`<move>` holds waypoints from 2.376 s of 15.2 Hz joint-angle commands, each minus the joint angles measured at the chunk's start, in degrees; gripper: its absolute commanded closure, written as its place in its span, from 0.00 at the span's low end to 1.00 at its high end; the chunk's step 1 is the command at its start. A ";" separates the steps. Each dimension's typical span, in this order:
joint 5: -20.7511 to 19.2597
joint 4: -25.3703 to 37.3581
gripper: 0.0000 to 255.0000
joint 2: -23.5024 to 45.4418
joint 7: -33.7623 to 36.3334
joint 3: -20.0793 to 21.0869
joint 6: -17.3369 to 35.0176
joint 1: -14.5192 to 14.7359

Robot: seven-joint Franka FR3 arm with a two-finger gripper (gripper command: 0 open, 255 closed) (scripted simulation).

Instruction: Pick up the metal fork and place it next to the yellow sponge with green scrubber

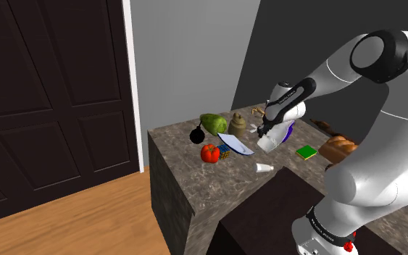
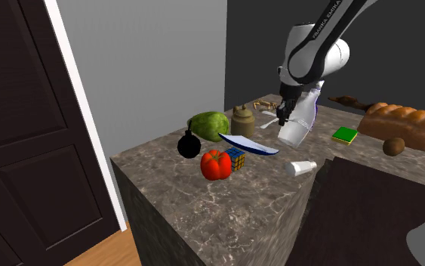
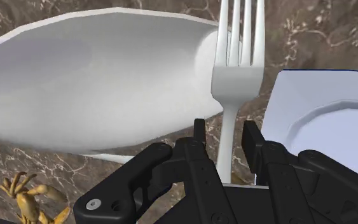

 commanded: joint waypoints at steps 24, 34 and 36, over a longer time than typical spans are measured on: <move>10.15 35.44 1.00 21.91 -37.32 0.18 -13.70 -27.62; 11.99 66.39 1.00 38.94 -46.44 0.44 -27.40 -34.44; 12.11 70.66 1.00 41.71 -47.16 0.44 -28.88 -34.93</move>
